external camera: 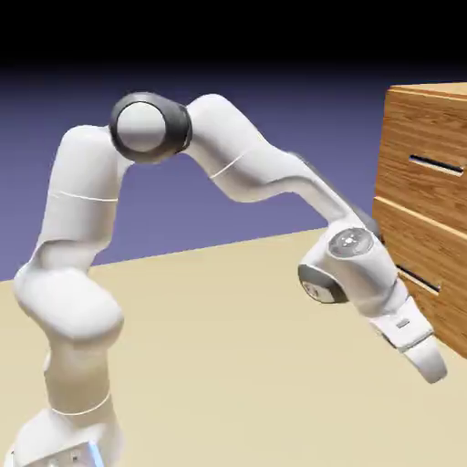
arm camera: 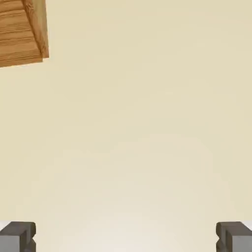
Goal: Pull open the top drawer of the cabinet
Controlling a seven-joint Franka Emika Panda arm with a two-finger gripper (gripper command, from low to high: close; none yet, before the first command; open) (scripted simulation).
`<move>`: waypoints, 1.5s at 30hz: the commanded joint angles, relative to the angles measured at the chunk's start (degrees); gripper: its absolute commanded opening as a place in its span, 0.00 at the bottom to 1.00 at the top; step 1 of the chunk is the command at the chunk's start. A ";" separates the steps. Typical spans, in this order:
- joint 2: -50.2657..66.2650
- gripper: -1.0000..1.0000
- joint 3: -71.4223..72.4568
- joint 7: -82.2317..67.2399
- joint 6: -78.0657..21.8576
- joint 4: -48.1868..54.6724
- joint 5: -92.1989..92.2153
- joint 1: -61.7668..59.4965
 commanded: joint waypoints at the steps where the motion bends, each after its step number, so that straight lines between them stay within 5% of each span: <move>1: 2.01 0.50 -1.68 -2.34 -0.31 1.32 2.50 0.90; 34: 67.93 0.50 -56.68 -78.89 -10.47 44.72 84.23 30.49; 45: 67.17 0.50 -57.31 -70.43 -3.38 64.92 78.68 17.80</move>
